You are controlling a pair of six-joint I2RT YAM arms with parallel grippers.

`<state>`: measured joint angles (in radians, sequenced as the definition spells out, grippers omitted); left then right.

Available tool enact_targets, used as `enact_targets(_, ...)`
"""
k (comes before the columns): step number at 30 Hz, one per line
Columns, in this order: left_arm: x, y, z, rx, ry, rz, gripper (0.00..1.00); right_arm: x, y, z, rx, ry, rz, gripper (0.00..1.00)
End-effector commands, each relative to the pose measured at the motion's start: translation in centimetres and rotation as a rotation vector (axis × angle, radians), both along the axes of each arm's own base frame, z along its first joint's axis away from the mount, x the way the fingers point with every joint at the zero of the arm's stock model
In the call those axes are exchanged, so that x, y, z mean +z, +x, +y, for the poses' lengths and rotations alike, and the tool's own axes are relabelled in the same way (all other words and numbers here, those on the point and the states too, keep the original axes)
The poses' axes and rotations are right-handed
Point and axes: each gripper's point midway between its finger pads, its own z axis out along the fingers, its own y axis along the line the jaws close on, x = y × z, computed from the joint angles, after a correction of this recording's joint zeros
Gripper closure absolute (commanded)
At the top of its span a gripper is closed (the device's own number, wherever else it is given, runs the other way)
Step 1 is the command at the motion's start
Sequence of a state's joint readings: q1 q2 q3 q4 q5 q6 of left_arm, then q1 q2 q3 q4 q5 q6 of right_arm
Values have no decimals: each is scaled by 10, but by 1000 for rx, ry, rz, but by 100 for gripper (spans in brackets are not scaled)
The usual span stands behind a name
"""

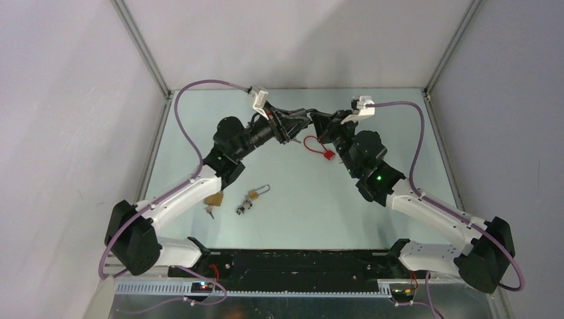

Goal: Lock with the key
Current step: Lock the lock.

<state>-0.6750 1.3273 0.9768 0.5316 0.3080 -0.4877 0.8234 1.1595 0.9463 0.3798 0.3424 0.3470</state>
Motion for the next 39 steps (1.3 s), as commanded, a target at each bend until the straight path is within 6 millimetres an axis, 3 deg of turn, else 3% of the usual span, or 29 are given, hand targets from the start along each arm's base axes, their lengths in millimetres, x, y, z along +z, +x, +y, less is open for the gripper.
enact_targets(1, -109, -68, -79, -362, 205, 229, 100, 128, -271, 86, 1225, 300, -397, 100)
enact_targets(3, -109, -66, -76, -344, 205, 225, 100, 126, -267, 86, 1207, 283, -383, 100)
enact_targets(6, -93, -57, -64, -297, 179, 198, 100, 113, -251, 83, 1149, 234, -323, 100)
enact_targets(8, -81, -52, -51, -281, 151, 196, 100, 99, -229, 78, 1073, 194, -233, 100)
enact_targets(9, -78, -52, -47, -281, 144, 195, 100, 91, -209, 73, 1007, 180, -195, 100)
enact_targets(12, -52, -51, -28, -263, 99, 158, 100, 59, -164, 48, 847, 116, -49, 100)
enact_targets(16, -28, -56, -7, -258, 44, 151, 100, 22, -122, 16, 675, 54, 99, 99)
enact_targets(18, -17, -58, 2, -257, 14, 161, 100, 9, -106, 2, 614, 60, 167, 92)
enact_targets(21, 1, -61, 16, -251, -36, 172, 100, 1, -96, -12, 574, 98, 218, 76)
enact_targets(22, 5, -62, 18, -251, -47, 174, 100, -2, -92, -17, 558, 105, 226, 65)
enact_targets(24, 15, -63, 25, -246, -74, 172, 100, 2, -95, -21, 562, 124, 208, 50)
enact_targets(29, 36, -77, 31, -293, -106, 151, 100, 23, -105, -27, 574, 192, 144, 28)
enact_targets(35, 50, -99, 35, -371, -112, 124, 100, 28, -95, -31, 524, 248, 158, 22)
enact_targets(39, 59, -108, 38, -396, -126, 118, 100, 31, -93, -22, 566, 287, 176, 27)
